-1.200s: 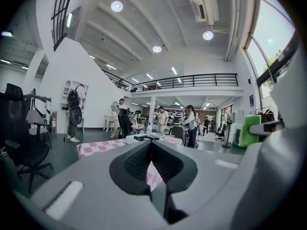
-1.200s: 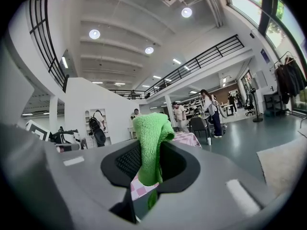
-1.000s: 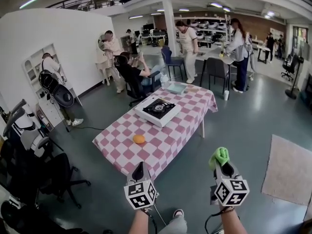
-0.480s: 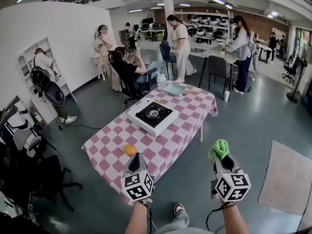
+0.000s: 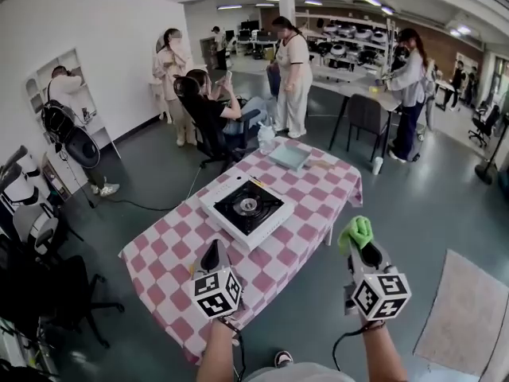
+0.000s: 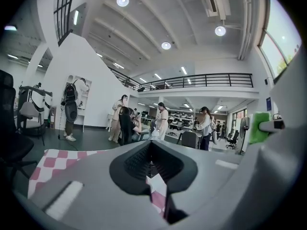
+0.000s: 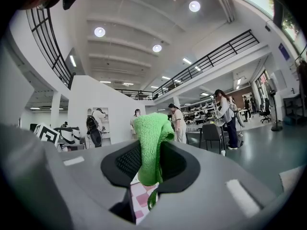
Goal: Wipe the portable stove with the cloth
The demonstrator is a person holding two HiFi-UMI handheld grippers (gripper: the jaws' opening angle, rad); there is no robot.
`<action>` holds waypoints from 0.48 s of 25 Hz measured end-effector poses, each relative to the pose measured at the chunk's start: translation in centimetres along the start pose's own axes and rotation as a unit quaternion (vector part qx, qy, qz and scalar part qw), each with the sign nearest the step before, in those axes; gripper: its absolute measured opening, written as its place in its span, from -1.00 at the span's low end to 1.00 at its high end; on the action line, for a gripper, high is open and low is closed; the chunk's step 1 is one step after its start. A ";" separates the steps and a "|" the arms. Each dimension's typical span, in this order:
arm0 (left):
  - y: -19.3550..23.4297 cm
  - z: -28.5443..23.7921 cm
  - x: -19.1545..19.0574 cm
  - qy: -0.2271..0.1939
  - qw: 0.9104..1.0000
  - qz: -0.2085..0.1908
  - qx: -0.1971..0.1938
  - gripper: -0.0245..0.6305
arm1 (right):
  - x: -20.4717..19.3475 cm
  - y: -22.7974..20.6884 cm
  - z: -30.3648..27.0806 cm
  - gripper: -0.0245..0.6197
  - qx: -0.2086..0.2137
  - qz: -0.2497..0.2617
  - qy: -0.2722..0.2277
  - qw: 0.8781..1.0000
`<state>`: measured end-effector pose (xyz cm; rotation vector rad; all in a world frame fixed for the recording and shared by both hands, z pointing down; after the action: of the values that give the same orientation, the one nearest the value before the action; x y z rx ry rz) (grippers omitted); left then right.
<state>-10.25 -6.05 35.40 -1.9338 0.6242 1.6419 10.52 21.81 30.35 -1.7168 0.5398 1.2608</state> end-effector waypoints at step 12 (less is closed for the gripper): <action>2.3 -6.1 -1.9 0.039 0.998 0.001 0.043 -0.92 | -1.2 -3.3 -10.7 -0.64 0.016 -0.018 0.045 0.999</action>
<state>-7.47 -11.78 37.85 -1.9432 0.7144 1.5221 18.07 14.03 33.51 -1.7545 0.5758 1.1470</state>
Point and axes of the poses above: the fingertips, and each gripper's own axes: z backward along the fingers, y to its left, x out of its top, the point moved 3 cm from there along z, backward along the fingers, and after that the axes turned 15 degrees about -z, right-handed, at the moved point
